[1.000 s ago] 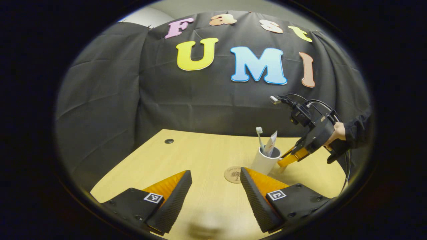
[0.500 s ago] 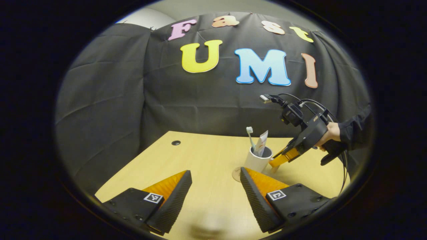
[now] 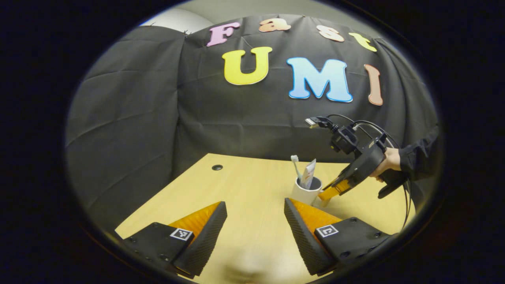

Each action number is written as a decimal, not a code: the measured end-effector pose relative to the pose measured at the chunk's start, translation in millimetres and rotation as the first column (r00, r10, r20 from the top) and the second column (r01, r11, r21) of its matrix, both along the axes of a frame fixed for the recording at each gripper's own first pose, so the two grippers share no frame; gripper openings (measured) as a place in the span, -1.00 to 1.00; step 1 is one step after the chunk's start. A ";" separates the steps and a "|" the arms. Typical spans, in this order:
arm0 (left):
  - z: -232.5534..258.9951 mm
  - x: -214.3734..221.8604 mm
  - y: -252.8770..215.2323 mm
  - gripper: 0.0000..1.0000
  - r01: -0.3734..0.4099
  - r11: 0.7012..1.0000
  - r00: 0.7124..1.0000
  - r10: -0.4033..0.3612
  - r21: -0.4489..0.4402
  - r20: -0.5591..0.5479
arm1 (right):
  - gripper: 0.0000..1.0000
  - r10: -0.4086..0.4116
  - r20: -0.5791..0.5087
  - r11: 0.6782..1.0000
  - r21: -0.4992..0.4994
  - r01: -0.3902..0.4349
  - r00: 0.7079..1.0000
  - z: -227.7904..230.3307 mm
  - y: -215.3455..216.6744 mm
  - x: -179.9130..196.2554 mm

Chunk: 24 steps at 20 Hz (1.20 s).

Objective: Put the toothbrush and toothpaste on the desktop into the cup, then pick up the cup and place it on the coaster on the desktop.

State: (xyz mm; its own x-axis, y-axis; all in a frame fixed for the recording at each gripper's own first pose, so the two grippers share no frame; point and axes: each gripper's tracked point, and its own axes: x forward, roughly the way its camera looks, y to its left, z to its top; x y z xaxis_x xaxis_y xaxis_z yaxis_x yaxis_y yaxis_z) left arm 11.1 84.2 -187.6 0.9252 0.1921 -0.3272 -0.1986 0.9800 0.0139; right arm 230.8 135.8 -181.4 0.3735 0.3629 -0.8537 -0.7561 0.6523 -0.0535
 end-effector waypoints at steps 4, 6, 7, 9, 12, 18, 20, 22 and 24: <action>0.7 0.3 -0.1 0.95 0.003 1.000 1.000 -0.003 -0.001 -0.001 | -0.77 0.001 0.003 1.000 -0.016 -0.001 1.000 -2.8 26.8 -12.4; -0.5 -0.4 -1.5 0.95 0.008 1.000 1.000 -0.008 -0.001 -0.004 | -0.77 -0.001 0.002 1.000 -0.019 0.001 1.000 -14.3 22.8 -17.5; -0.1 0.4 -2.1 0.95 0.010 1.000 1.000 -0.010 -0.001 -0.004 | -0.77 -0.008 0.000 1.000 -0.019 0.008 1.000 -18.9 25.6 -16.5; 1.2 1.6 -4.9 0.95 0.016 1.000 1.000 -0.016 0.001 -0.002 | -0.60 -0.009 0.003 1.000 -0.016 0.009 1.000 -23.2 21.6 -20.5; 5.3 1.6 -9.4 0.95 0.032 0.999 0.999 -0.032 0.007 0.002 | -0.53 -0.003 0.019 1.000 -0.009 0.003 1.000 -24.8 16.0 -42.6; 11.8 4.3 -24.8 0.94 0.072 0.997 0.997 -0.072 0.012 0.011 | -0.52 -0.060 0.034 0.997 0.054 0.058 0.998 7.5 1.6 -59.3; 19.9 8.5 -32.5 0.94 0.094 0.995 0.995 -0.094 0.017 0.020 | -0.52 -0.094 0.046 0.992 0.083 0.090 0.995 20.3 -5.8 -66.0; 26.1 13.1 -38.9 0.94 0.114 0.993 0.993 -0.115 0.021 0.034 | -0.55 -0.132 0.069 0.985 0.123 0.123 0.989 35.5 -13.8 -73.2; 37.0 18.1 -45.6 0.94 0.131 0.991 0.990 -0.131 0.016 0.051 | -0.56 -0.170 0.105 0.976 0.156 0.153 0.980 51.0 -23.2 -78.4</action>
